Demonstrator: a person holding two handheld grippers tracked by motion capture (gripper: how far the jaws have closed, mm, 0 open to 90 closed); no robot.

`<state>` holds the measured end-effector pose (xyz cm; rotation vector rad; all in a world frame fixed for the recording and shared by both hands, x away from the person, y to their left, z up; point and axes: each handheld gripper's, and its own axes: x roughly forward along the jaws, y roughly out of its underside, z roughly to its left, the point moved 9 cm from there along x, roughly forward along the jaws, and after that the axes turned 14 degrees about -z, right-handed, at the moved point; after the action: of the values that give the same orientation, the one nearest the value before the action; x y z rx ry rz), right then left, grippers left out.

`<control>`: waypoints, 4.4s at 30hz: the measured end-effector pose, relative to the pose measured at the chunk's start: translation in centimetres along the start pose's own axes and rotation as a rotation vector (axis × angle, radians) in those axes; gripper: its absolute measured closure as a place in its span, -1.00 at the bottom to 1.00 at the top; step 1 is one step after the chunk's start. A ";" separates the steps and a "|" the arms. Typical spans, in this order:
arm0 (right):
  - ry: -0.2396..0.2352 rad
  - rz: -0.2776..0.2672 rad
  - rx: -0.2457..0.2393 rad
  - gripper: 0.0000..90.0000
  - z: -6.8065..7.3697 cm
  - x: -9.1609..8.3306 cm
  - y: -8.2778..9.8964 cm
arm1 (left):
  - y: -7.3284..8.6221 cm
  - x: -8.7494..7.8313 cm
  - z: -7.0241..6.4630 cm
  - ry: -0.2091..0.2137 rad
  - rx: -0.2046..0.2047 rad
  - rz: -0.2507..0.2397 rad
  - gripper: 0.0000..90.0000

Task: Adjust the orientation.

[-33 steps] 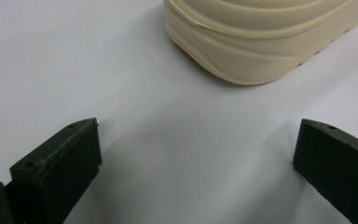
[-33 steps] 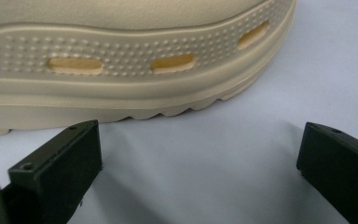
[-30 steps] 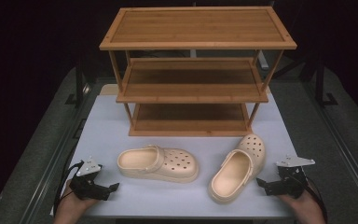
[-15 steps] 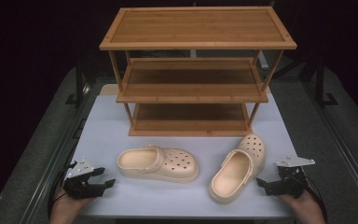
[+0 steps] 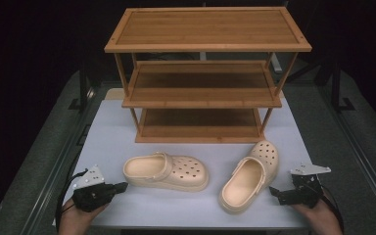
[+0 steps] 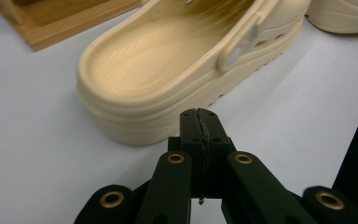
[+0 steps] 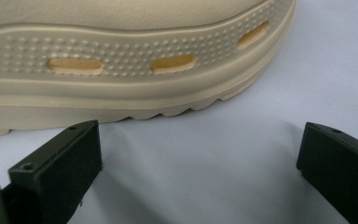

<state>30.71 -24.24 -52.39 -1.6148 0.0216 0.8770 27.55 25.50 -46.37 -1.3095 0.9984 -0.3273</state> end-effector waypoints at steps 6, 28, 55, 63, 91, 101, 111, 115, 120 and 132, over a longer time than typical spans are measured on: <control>0.000 0.000 -0.001 -1.00 0.0 0.0 0.0 | -0.6 1.2 -1.6 0.035 0.020 0.001 1.00; 0.000 0.001 0.000 -1.00 0.0 0.0 0.0 | -3.8 7.4 -7.4 0.162 0.118 0.000 1.00; -0.001 0.000 0.001 -1.00 0.0 0.0 0.0 | -6.1 15.9 -11.7 0.191 0.144 0.018 1.00; -0.001 0.000 0.002 -1.00 0.0 0.0 0.0 | -6.6 17.2 -10.1 0.109 0.116 0.009 1.00; -0.001 -0.001 0.002 -1.00 0.0 0.0 0.0 | -10.3 14.0 -9.9 0.212 0.094 -0.038 1.00; -0.002 -0.001 0.002 -1.00 0.0 0.0 0.0 | -10.7 11.3 -6.4 0.183 0.104 -0.046 1.00; -0.002 -0.001 0.003 -1.00 0.0 0.0 0.0 | -9.7 8.0 -0.9 0.082 0.094 -0.047 1.00; -0.002 -0.001 0.002 -1.00 0.0 0.0 0.0 | -8.8 6.9 1.6 0.035 0.088 -0.040 1.00; -0.004 -0.004 0.004 -1.00 0.0 0.0 0.0 | -7.5 5.9 4.4 -0.019 0.057 -0.035 1.00; -0.004 -0.004 0.004 -1.00 0.0 0.0 0.0 | -2.5 6.5 8.4 -0.056 -0.043 0.055 1.00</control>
<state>30.74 -24.27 -52.39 -1.6093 0.0178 0.8766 38.45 25.63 -47.39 -1.3205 0.9971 -0.2273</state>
